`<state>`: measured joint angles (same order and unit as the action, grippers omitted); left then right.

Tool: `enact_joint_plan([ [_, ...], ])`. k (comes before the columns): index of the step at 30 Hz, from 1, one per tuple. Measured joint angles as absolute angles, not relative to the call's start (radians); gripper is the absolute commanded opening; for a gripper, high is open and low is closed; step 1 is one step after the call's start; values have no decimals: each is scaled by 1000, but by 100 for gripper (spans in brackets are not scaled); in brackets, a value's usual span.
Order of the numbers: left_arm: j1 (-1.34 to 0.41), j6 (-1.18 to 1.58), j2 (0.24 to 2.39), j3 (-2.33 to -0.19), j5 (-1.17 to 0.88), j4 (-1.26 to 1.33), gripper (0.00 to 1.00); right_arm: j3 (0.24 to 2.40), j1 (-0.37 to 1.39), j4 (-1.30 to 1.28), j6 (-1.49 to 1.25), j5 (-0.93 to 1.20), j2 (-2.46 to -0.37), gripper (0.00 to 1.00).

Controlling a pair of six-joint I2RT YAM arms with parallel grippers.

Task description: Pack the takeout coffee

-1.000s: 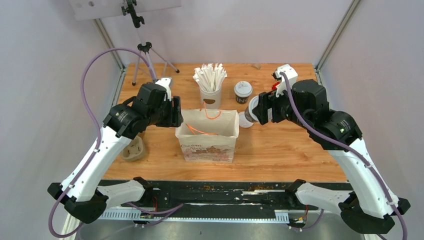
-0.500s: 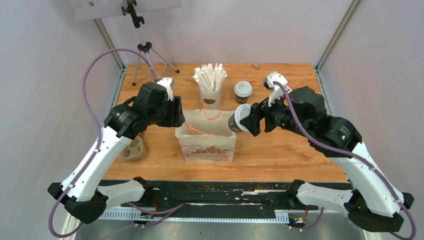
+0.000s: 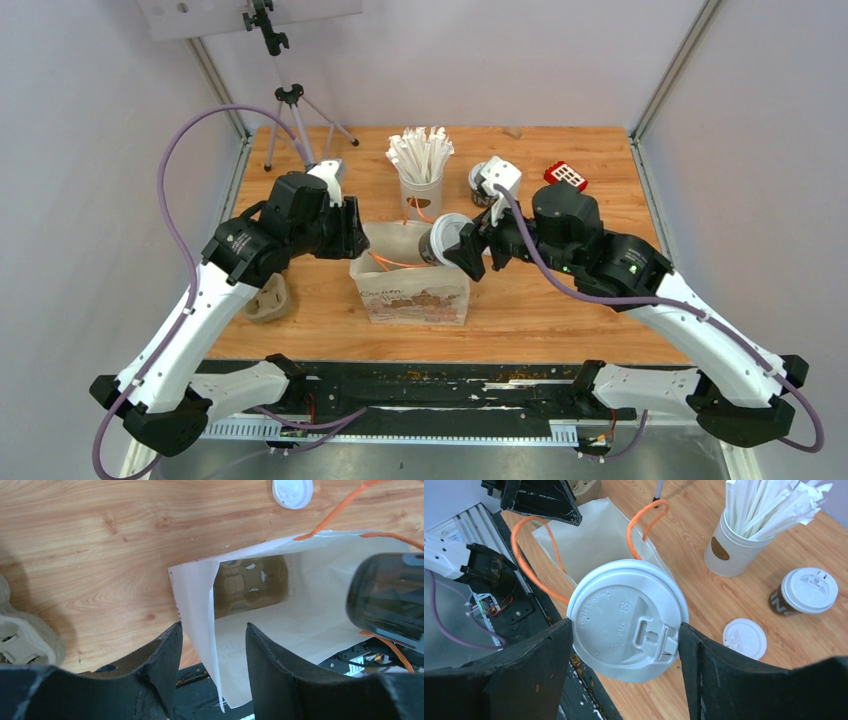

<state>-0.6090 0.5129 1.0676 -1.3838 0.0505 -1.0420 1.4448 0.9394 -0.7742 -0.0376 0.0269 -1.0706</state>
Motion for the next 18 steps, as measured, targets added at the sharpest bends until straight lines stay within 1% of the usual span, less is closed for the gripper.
enact_joint_plan([
  [5,-609,522,1068,-1383,52,-1055,57,1394,952,-691,35,31,-1100,66],
  [9,-609,523,1068,-1383,46,-1058,55,1404,962,-678,79,34,-1134,66],
  [12,-609,528,1069,-1383,34,-1057,52,1476,972,-706,97,33,-1180,66],
  [18,-609,530,1069,-1383,27,-1053,52,1604,991,-737,111,32,-1211,67],
])
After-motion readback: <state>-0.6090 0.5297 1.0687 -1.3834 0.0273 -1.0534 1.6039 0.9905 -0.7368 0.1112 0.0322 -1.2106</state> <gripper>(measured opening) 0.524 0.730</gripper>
